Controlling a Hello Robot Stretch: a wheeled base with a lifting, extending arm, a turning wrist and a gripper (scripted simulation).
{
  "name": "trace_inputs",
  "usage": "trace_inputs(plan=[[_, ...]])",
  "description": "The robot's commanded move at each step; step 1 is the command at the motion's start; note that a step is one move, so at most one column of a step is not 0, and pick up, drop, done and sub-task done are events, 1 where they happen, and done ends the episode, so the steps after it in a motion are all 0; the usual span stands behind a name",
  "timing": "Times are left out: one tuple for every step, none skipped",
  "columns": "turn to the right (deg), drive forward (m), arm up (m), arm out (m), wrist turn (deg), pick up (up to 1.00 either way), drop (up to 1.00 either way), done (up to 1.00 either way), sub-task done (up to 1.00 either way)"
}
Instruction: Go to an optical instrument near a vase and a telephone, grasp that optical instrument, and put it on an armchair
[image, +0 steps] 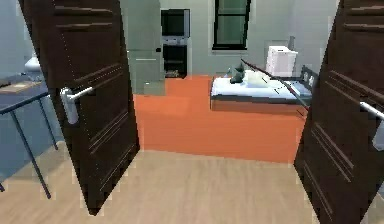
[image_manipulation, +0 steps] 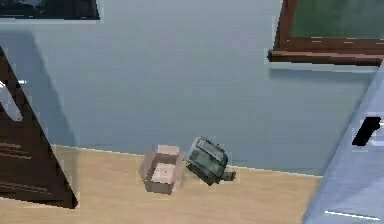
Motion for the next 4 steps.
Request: trace_inputs(plan=[[0.0,1.00,0.00,0.00,0.0,0.00,0.00,0.00,0.00],[0.0,1.00,0.00,0.00,0.0,0.00,0.00,0.00,0.00],[6.0,0.00,0.00,0.00,0.0,0.00,0.00,0.00,0.00],[0.0,0.35,0.00,0.00,0.0,0.00,0.00,0.00,0.00]])
